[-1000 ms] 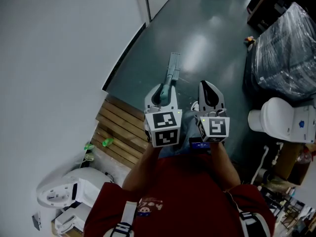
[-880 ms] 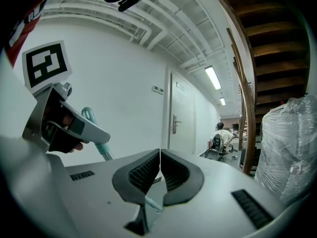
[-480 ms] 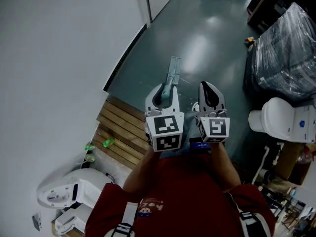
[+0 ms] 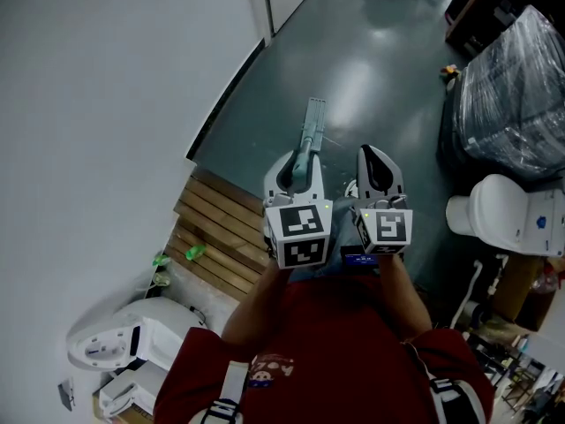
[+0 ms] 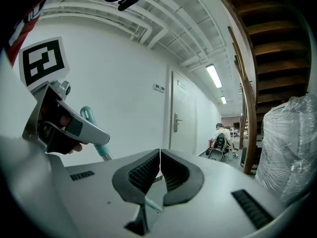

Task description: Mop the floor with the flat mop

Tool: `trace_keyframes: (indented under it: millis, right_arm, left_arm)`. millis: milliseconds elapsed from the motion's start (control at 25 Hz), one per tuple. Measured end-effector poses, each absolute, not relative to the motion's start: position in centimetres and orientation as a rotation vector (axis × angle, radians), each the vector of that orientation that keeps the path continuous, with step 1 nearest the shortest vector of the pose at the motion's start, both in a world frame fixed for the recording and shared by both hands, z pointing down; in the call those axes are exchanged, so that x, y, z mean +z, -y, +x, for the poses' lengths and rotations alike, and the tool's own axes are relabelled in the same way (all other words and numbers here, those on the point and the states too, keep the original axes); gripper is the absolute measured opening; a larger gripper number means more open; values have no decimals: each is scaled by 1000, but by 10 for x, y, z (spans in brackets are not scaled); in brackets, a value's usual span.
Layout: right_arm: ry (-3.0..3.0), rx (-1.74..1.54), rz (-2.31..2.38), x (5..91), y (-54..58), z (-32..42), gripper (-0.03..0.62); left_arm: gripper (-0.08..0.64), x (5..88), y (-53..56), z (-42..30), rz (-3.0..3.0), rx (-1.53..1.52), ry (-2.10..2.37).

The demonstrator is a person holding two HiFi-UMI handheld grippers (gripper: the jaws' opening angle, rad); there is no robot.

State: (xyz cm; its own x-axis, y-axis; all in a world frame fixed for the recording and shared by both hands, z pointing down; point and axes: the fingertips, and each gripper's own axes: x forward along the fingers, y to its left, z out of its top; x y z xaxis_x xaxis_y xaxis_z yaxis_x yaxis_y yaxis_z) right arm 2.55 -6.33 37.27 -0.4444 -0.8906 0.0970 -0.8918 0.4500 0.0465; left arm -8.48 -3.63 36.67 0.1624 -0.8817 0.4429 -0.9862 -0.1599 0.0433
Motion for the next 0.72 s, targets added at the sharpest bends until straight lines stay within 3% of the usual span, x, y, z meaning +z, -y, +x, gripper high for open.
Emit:
trace_keyframes:
  millis: [320,720]
  right_arm:
    - [2593,121,1601,408,68,31,20]
    - [2511,69,1600,375,81,27,20]
  left_arm:
    - [124,388,45,-82,2096,491,1744]
    - [124,415,55,-78,2073,537,1696]
